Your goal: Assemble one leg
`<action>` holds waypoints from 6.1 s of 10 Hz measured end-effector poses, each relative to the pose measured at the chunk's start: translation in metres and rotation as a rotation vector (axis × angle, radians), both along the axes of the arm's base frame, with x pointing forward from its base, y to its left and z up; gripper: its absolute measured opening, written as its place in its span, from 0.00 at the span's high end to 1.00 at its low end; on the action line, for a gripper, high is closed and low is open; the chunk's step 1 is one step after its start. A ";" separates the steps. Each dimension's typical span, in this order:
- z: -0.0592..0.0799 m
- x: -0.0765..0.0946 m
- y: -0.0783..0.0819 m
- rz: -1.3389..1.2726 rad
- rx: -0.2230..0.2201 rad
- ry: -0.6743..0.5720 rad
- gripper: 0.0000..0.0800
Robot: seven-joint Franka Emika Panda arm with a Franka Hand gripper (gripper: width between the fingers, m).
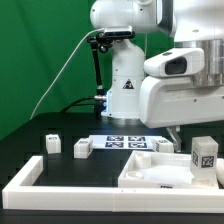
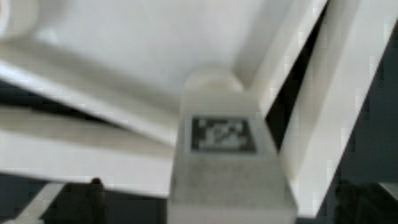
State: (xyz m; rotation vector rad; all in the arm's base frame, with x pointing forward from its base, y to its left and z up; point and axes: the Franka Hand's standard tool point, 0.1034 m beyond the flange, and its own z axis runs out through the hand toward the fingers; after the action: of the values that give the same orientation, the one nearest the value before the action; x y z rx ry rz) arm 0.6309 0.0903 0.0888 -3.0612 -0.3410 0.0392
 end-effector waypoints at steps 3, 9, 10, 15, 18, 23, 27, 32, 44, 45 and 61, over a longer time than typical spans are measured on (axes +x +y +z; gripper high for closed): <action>-0.001 0.002 0.000 -0.002 0.000 -0.021 0.30; -0.001 0.002 0.000 -0.125 0.003 -0.027 0.64; -0.002 0.001 0.002 -0.275 0.004 -0.041 0.64; -0.003 0.000 0.018 -0.838 0.043 -0.040 0.63; -0.004 -0.002 0.015 -1.205 0.039 -0.010 0.63; -0.004 -0.006 0.018 -1.715 0.029 0.063 0.63; -0.005 -0.004 0.019 -1.562 0.042 0.035 0.34; -0.006 -0.004 0.025 -0.980 0.039 -0.020 0.19; -0.006 -0.002 0.022 -0.193 0.002 -0.092 0.52; -0.006 -0.002 0.022 -0.193 0.002 -0.092 0.64; -0.009 -0.008 0.021 -1.768 0.031 0.022 0.64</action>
Offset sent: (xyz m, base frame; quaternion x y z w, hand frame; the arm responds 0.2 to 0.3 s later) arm 0.0000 0.0000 0.0000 0.0000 0.0000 0.0000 1.0000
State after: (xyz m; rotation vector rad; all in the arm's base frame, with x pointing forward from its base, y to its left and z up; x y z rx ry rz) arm 0.6233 0.1112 0.0795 -2.1841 2.1341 -0.0228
